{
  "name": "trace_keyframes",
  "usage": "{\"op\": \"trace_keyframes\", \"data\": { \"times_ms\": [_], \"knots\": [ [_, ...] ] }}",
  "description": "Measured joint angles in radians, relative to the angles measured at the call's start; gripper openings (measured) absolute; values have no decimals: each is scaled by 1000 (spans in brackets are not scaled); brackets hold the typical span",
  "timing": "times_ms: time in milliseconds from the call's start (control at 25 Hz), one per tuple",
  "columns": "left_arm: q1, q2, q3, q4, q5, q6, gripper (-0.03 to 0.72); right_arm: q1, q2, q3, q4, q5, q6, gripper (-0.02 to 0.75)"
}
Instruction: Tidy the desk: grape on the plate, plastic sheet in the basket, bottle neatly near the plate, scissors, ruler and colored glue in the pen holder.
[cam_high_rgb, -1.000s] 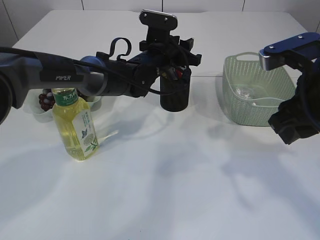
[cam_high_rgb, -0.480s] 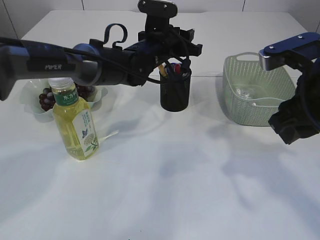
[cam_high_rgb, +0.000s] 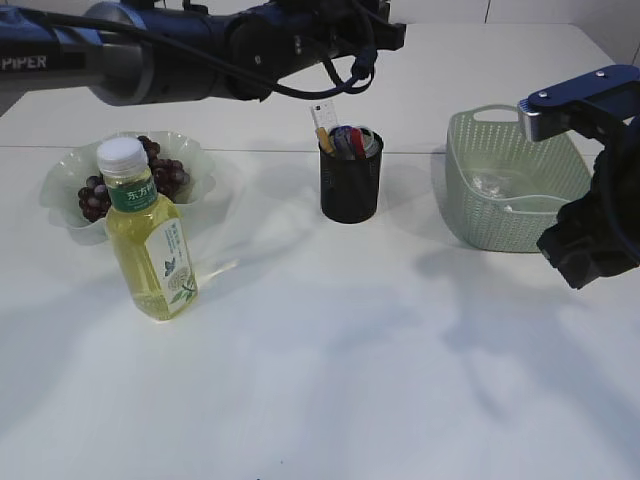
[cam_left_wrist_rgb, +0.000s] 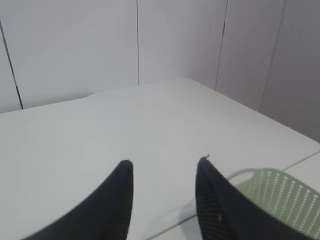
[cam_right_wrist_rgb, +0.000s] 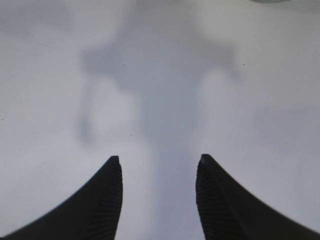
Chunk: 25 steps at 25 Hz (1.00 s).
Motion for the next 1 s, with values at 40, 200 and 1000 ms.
{"op": "trace_keyframes", "data": {
  "times_ms": [40, 200, 1000],
  "knots": [
    [0, -11, 0, 0, 23, 0, 306, 0, 0, 0, 0, 0, 0, 386],
    [0, -52, 0, 0, 140, 0, 302, 0, 0, 0, 0, 2, 0, 386],
    [116, -379, 0, 182, 1092, -49, 300, 0, 0, 0, -2, 5, 3, 386]
  ]
}}
